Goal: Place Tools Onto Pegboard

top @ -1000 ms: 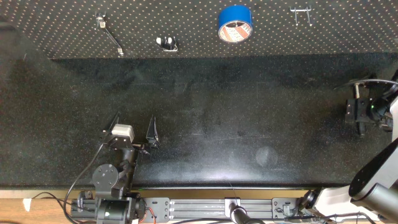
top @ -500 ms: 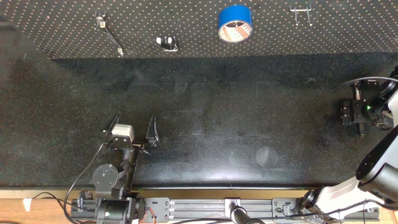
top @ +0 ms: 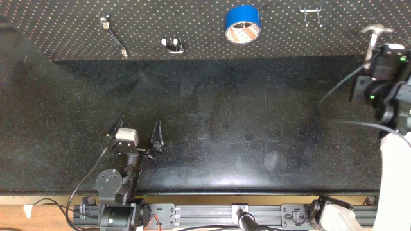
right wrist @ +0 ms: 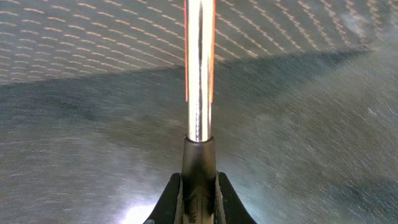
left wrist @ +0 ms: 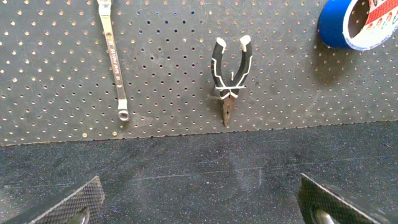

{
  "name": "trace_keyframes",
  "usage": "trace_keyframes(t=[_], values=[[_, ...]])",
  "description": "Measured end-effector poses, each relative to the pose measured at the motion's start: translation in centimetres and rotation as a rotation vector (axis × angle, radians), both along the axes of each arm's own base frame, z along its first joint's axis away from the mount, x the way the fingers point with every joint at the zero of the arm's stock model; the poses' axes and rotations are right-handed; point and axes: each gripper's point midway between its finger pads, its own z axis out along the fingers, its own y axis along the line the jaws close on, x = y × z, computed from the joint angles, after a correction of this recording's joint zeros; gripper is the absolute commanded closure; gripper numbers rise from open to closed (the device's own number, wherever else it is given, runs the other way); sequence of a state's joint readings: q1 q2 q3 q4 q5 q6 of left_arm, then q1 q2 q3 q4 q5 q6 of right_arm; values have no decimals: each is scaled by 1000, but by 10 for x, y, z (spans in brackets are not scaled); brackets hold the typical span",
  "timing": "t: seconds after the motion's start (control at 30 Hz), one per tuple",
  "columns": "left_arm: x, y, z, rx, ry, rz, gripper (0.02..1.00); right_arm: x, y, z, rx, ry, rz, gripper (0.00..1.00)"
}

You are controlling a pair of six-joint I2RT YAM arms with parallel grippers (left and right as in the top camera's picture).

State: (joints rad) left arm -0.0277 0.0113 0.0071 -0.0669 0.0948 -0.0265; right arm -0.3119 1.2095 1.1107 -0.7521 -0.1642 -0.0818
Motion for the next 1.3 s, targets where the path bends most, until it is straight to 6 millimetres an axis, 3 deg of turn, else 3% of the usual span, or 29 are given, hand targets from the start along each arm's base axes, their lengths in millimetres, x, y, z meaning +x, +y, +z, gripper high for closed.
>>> trace_keyframes(t=[0.13,0.23,0.33,0.5,0.57,0.6,0.63,0.67,0.83,0.9,0.97,1.03,1.07,1.13,1.23,1.3], values=[[0,0,0,0,0,0,23,20,60,22,29,-106,136,928],[0,0,0,0,-1,0,23,29,90,13,42,-89,212,925],[0,0,0,0,0,0,23,40,100,15,40,-118,242,925],[0,0,0,0,-1,0,23,58,100,-20,51,-39,240,925],[0,0,0,0,-1,0,23,63,100,-23,52,-45,239,923],[0,0,0,0,-1,0,23,67,100,-25,52,-48,239,770],[0,0,0,0,-1,0,23,75,100,-30,52,-55,238,338],[0,0,0,0,0,0,23,77,100,-32,52,-55,239,45],[0,0,0,0,-1,0,25,77,100,-33,34,-54,257,25],[0,0,0,0,0,0,20,62,100,-13,-1,-197,273,25],[0,0,0,0,-1,0,23,45,100,-23,-15,-289,274,25],[0,0,0,0,0,0,23,5,101,-60,-19,-336,273,25],[0,0,0,0,-1,0,23,4,102,-56,-28,-396,273,25],[0,0,0,0,-1,0,20,-26,102,-59,-16,-559,250,25],[0,0,0,0,-1,0,23,-54,102,-82,105,-636,176,25],[0,0,0,0,-1,0,23,-58,102,-78,126,-657,163,25]])
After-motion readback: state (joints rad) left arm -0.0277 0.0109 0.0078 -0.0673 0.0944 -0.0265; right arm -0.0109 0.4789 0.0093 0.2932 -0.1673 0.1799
